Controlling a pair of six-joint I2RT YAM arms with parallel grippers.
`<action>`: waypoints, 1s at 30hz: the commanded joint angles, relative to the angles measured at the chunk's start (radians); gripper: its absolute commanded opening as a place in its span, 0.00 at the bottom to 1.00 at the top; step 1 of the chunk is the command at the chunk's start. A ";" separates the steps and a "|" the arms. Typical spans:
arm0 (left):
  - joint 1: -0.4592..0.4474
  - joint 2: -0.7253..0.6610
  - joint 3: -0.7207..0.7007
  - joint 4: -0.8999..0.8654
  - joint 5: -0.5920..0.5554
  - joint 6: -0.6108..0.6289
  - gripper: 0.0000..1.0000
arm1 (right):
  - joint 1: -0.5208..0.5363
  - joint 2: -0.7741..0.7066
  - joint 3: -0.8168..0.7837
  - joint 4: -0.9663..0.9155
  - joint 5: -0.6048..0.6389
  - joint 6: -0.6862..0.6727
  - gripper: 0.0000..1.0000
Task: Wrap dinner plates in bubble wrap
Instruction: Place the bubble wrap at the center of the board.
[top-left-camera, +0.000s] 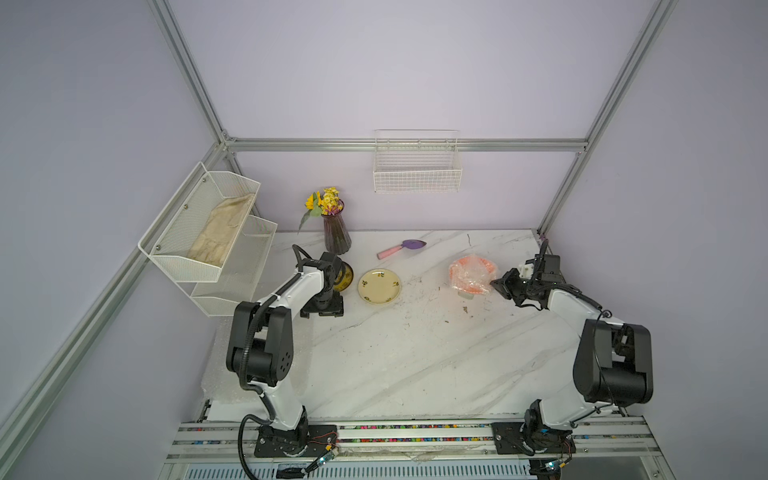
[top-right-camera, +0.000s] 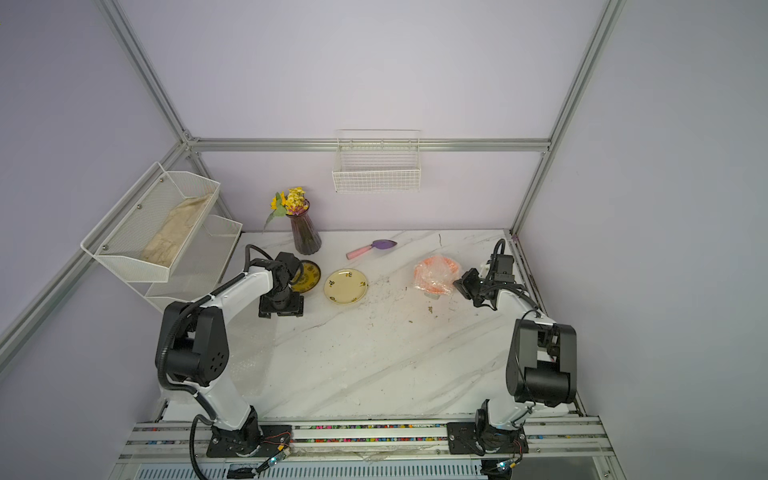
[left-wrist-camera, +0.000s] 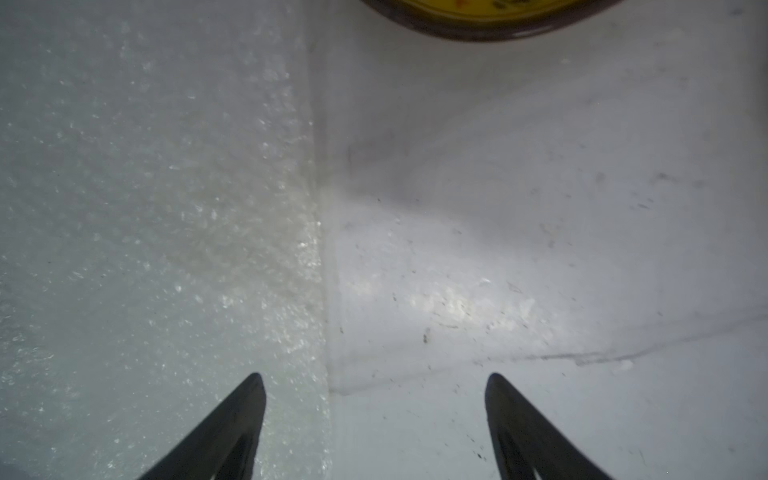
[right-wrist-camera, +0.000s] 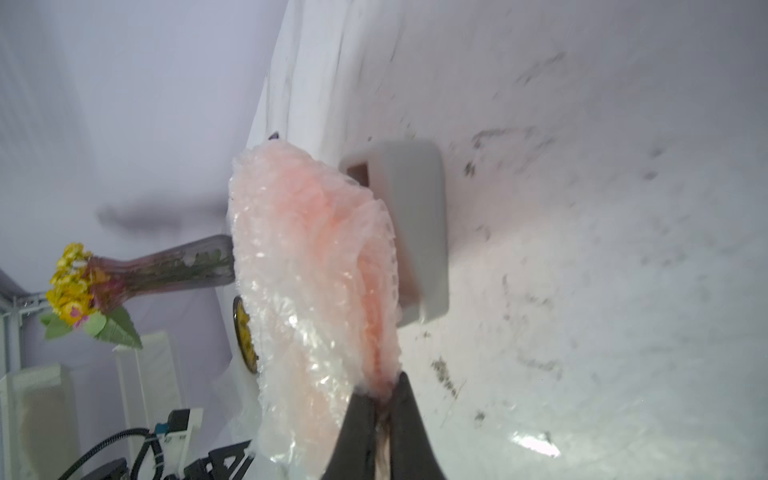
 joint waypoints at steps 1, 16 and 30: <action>0.072 0.047 0.139 -0.009 0.016 0.071 0.80 | -0.046 0.112 0.086 0.011 0.036 -0.038 0.00; 0.198 0.221 0.280 0.019 0.076 0.179 0.70 | -0.205 0.461 0.269 0.335 -0.039 0.137 0.00; 0.204 0.248 0.330 0.002 0.053 0.193 0.26 | -0.223 0.410 0.326 0.076 0.278 -0.060 0.26</action>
